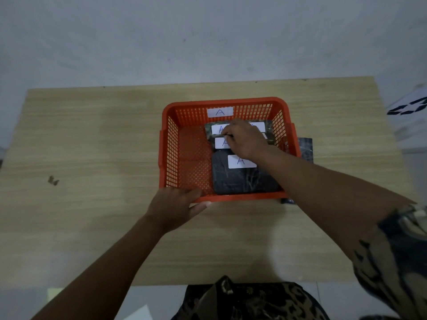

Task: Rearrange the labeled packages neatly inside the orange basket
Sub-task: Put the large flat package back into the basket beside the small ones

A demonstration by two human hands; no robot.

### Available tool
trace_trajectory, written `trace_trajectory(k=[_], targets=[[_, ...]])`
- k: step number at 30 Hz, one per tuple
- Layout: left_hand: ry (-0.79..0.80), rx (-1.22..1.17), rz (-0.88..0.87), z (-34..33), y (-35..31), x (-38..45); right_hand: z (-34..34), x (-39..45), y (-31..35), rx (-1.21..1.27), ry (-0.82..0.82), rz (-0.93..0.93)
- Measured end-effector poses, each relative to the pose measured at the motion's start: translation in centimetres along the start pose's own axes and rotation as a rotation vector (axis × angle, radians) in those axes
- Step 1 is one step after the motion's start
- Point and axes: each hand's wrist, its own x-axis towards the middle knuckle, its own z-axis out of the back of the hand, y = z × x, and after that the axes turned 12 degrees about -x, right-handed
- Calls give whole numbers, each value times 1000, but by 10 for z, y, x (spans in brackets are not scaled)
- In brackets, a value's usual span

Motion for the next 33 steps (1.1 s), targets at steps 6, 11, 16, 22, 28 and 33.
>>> trace_trajectory(k=[6, 11, 16, 22, 28, 33], targets=[[-18, 16, -11, 1, 0, 0, -4, -2, 6, 26, -49, 12], [-9, 29, 2, 1, -1, 1, -2, -4, 3, 18, 23, 16], [-31, 36, -21, 6, -5, 2, -8, -1, 3, 163, -57, -33], [-30, 32, -23, 5, -4, 2, -9, 2, 9, 82, -110, -78], [-19, 32, 0, 2, -2, 0, 4, -22, -21, 33, -258, -90], [-17, 30, -7, 2, -1, 0, 18, -39, -49, -21, 64, -56]])
